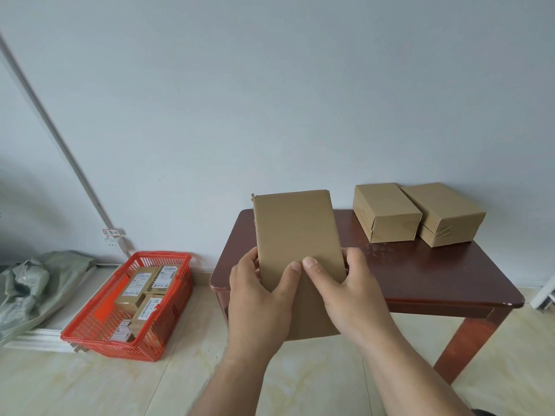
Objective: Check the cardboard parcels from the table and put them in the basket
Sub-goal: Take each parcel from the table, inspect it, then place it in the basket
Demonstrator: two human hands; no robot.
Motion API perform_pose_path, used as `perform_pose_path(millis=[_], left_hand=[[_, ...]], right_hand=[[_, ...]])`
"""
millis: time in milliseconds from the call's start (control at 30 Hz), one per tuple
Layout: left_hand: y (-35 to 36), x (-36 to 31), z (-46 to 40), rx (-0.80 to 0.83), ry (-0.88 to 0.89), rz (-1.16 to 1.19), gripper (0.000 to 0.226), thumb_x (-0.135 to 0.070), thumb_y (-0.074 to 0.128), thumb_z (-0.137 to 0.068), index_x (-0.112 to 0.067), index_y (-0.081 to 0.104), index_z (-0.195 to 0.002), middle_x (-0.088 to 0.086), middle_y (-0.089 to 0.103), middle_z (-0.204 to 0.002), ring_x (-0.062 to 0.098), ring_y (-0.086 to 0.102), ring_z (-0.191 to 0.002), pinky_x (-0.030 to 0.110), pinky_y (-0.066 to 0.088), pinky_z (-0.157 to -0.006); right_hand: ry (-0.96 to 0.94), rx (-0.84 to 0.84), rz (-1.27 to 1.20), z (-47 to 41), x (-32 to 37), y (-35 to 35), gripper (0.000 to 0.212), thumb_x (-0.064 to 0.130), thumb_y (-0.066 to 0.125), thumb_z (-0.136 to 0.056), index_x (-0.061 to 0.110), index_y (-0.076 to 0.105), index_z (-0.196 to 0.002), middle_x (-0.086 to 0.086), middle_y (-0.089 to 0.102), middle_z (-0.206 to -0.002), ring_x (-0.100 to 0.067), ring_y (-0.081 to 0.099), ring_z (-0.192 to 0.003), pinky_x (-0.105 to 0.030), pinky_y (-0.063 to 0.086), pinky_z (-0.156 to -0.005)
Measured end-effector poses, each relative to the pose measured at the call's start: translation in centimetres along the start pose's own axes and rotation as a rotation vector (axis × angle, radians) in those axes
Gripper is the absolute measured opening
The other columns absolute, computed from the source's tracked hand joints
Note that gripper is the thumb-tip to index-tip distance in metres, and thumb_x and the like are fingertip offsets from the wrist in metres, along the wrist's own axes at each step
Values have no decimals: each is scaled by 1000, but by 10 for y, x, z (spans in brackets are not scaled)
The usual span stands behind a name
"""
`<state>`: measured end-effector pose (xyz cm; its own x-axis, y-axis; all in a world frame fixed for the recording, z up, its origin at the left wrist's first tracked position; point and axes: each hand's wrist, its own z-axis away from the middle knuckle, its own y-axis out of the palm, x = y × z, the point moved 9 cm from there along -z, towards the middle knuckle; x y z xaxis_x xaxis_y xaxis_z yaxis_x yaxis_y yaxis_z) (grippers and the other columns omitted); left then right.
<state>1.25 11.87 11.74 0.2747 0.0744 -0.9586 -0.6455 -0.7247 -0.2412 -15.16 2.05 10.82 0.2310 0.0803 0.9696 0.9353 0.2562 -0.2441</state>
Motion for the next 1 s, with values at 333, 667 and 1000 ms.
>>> perform_pose_path(millis=[333, 667, 1000], left_hand=[[-4, -5, 5, -40, 12, -23, 39, -56, 77, -85, -46, 50, -112, -19, 58, -120, 6, 60, -118, 37, 55, -97], [-4, -10, 2, -13, -20, 66, 63, -49, 80, -86, -30, 50, -138, -16, 66, -123, 0, 64, -113, 30, 56, -94], [-1, -7, 11, -23, -19, 94, 59, -66, 75, -75, -47, 58, -129, -21, 64, -127, -1, 64, -116, 35, 56, -97]], right_hand=[[12, -35, -30, 3, 4, -2, 46, 63, 76, -85, 29, 54, -106, 13, 73, -98, -2, 69, -88, -34, 57, -76], [-71, -4, -27, 6, 3, 5, 53, 73, 72, -82, 42, 62, -124, 16, 72, -115, 0, 69, -104, -35, 59, -87], [-13, -46, -32, -5, 7, -6, 52, 79, 70, -79, 32, 65, -100, 12, 72, -103, -5, 70, -93, -40, 60, -84]])
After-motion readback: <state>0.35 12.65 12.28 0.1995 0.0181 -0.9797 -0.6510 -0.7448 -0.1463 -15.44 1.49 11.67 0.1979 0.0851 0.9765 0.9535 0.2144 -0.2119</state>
